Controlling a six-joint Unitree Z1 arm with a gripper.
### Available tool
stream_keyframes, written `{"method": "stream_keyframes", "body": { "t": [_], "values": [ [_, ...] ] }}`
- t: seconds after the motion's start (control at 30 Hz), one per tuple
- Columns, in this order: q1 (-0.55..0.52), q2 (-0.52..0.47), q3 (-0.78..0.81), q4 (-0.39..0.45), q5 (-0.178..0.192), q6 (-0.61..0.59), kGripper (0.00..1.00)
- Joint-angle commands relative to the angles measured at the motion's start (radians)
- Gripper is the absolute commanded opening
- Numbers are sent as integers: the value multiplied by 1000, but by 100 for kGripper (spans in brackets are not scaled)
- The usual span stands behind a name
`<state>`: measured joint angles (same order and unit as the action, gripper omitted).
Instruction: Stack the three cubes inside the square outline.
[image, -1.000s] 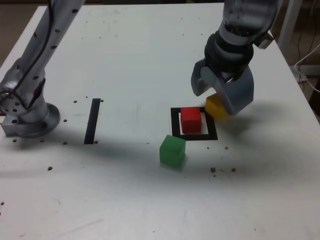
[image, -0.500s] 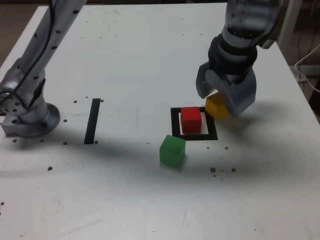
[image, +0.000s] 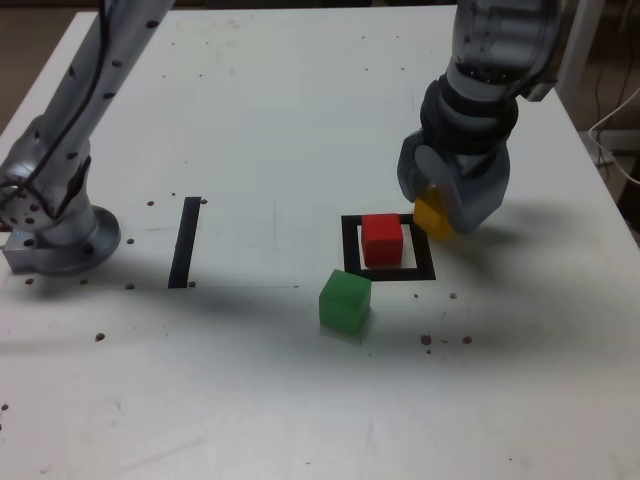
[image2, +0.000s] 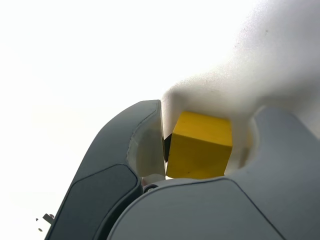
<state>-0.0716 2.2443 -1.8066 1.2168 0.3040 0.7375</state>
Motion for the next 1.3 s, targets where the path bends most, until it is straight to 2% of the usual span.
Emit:
{"method": "stream_keyframes", "body": {
  "t": [0.0, 0.5, 0.67, 0.8, 1.07, 1.27],
  "values": [
    [-1, 2, 2, -2, 3, -1, 45],
    [-1, -7, 4, 0, 2, 8, 27],
    [-2, -28, -13, 17, -2, 7, 24],
    [-3, -62, -56, 63, -11, -11, 24],
    [-3, -126, -94, 184, -17, -154, 24],
    [4, -176, -68, 241, -48, -316, 24]
  ]
}}
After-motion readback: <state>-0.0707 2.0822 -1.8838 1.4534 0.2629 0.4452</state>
